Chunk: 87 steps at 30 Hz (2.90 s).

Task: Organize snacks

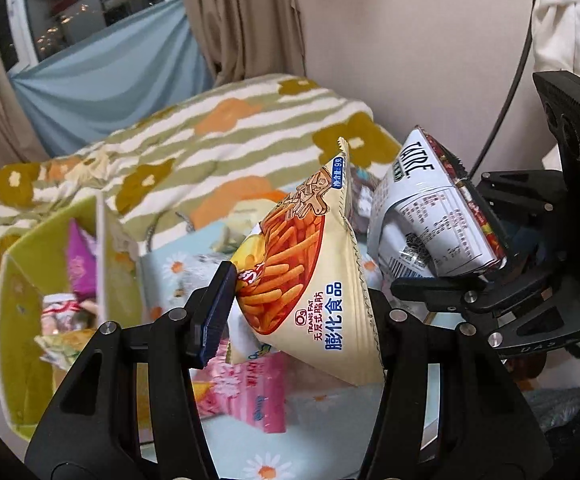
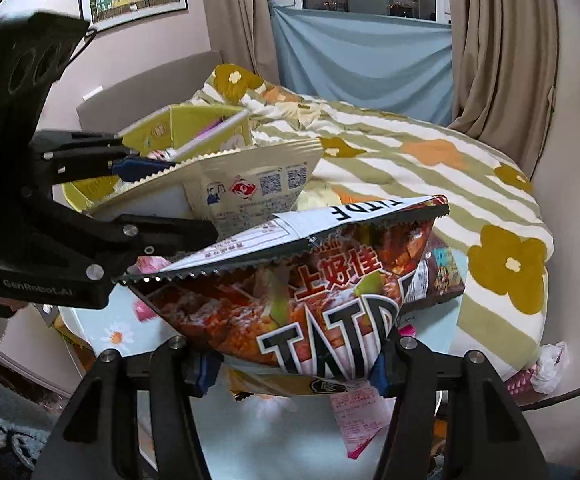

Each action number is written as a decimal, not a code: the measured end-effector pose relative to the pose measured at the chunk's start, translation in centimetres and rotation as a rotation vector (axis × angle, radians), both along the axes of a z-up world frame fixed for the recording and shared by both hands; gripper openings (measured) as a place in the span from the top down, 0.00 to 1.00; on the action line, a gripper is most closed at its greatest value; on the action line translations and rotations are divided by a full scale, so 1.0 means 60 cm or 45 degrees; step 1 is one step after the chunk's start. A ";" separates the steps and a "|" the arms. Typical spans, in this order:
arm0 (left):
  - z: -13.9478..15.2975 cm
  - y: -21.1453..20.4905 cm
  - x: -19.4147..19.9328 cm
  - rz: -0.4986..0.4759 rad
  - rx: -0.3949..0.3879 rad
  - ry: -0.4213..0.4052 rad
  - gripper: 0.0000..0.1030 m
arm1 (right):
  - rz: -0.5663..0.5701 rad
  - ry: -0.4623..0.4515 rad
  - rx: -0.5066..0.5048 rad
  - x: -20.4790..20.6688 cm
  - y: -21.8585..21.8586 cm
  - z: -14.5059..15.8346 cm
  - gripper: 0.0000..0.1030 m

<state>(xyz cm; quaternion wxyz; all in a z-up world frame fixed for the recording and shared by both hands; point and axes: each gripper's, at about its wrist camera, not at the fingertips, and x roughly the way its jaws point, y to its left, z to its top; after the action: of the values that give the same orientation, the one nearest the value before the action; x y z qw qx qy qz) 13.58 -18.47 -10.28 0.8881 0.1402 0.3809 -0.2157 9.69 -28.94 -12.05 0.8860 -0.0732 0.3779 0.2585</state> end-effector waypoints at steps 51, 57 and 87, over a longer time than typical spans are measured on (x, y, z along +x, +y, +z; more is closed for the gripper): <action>-0.018 0.565 0.079 0.527 0.000 0.148 0.00 | -0.053 0.122 0.196 0.175 0.473 0.079 0.48; -0.019 0.584 0.088 0.566 -0.013 0.159 0.00 | 0.002 0.135 0.203 0.208 0.498 0.072 0.48; 0.063 0.584 0.061 0.513 -0.159 0.087 0.00 | -0.111 0.094 0.182 0.146 0.467 0.111 0.00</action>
<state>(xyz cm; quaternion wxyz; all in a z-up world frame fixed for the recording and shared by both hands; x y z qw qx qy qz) 17.25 16.59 -6.49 0.9069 -0.0014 0.4169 -0.0616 18.47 -0.94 -5.38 0.8849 0.0164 0.3937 0.2484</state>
